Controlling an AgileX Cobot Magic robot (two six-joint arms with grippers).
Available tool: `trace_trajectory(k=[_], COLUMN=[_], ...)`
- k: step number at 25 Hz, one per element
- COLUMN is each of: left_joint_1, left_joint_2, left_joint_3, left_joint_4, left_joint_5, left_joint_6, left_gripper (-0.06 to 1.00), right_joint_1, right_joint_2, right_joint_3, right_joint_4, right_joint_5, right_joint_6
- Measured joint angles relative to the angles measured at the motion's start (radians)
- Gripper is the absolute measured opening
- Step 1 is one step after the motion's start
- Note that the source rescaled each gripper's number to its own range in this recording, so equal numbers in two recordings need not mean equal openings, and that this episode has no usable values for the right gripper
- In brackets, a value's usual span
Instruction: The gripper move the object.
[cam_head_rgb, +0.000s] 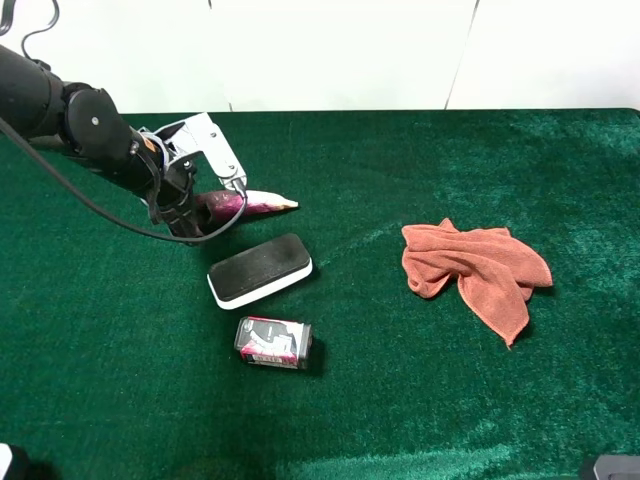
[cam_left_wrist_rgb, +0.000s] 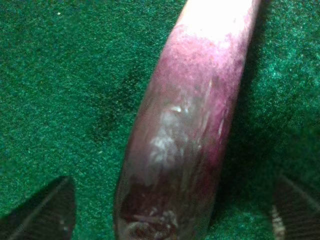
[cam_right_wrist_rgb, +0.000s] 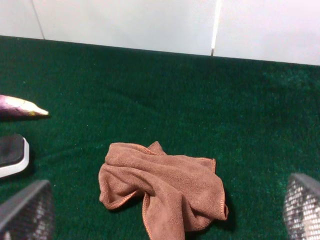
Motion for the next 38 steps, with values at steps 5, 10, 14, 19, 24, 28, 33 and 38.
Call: trace_trajectory(k=[5, 10, 14, 19, 24, 28, 33, 38], left_joint_1=[0.0, 0.0, 0.0, 0.0, 0.0, 0.0, 0.0, 0.0], left_joint_2=[0.0, 0.0, -0.021, -0.118, -0.291, -0.453, -0.62, -0.748], left_joint_3=[0.0, 0.0, 0.001, 0.001, 0.001, 0.002, 0.006, 0.009], left_joint_4=[0.0, 0.0, -0.032, -0.056, -0.118, -0.132, -0.064, 0.044], left_joint_5=[0.0, 0.0, 0.04, 0.111, 0.208, 0.316, 0.434, 0.571], left_joint_6=[0.003, 0.014, 0.014, 0.001, -0.057, -0.194, -0.399, -0.588], left_gripper=[0.93, 0.99, 0.99, 1.0, 1.0, 1.0, 1.0, 1.0], right_joint_1=[0.0, 0.0, 0.0, 0.0, 0.0, 0.0, 0.0, 0.0], right_joint_2=[0.0, 0.0, 0.0, 0.0, 0.0, 0.0, 0.0, 0.0], right_joint_3=[0.0, 0.0, 0.0, 0.0, 0.0, 0.0, 0.0, 0.0], right_joint_4=[0.0, 0.0, 0.0, 0.0, 0.0, 0.0, 0.0, 0.0], right_joint_5=[0.0, 0.0, 0.0, 0.0, 0.0, 0.0, 0.0, 0.0], right_joint_6=[0.0, 0.0, 0.0, 0.0, 0.0, 0.0, 0.0, 0.0])
